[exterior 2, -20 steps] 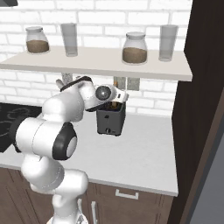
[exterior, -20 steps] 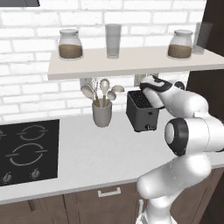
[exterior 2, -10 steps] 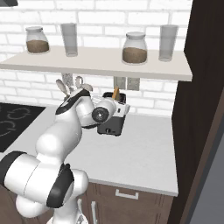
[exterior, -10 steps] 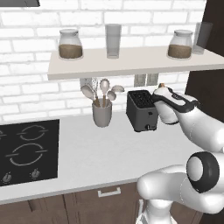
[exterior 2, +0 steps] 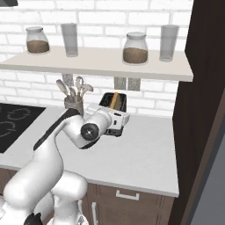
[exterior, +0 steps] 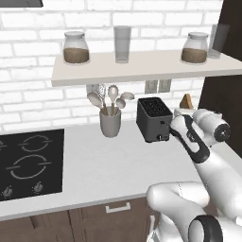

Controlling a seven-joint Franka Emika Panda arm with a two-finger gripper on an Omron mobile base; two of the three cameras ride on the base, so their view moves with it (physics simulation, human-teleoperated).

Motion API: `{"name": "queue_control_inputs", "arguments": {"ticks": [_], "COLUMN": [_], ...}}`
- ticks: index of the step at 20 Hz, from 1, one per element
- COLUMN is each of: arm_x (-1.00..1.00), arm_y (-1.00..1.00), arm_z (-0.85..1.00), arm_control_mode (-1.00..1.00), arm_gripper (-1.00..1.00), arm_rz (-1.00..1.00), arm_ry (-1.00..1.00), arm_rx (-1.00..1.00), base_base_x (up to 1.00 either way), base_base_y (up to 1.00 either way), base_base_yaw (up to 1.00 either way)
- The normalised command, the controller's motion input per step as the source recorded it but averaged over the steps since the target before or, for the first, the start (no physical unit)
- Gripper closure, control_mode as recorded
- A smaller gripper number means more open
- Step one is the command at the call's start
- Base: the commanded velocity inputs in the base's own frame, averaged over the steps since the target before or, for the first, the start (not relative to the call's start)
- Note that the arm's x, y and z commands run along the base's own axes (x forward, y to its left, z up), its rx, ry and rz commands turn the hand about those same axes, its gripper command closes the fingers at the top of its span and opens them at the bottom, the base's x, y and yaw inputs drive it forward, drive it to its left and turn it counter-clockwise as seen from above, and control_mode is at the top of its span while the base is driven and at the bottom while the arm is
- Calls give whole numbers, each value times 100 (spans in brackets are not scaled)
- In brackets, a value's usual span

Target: Start the toaster. Once the lever pops up, take the bread to the plate on the dining counter.

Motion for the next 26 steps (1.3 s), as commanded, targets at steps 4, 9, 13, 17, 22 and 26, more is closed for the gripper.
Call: {"name": "queue_control_inputs", "arguments": {"ticks": [4,9,13,17,22,26], "arm_x": [-91,-98,-100,-75,-18,-3], "arm_y": [-14,-7,-5,1,42,29], "arm_z": [100,98,41,-13,0,0], "arm_control_mode": [-100,-100,-100,-100,-100,-100], "arm_gripper": [100,100,100,100,100,100], "arm_rz": [0,0,0,0,0,0], "arm_ry": [29,36,29,1,-17,-3], "arm_rx": [0,0,7,15,6,1], "base_base_x": [0,0,0,0,0,0], "base_base_y": [0,0,0,0,0,0], "base_base_yaw": [0,0,0,0,0,0]}}
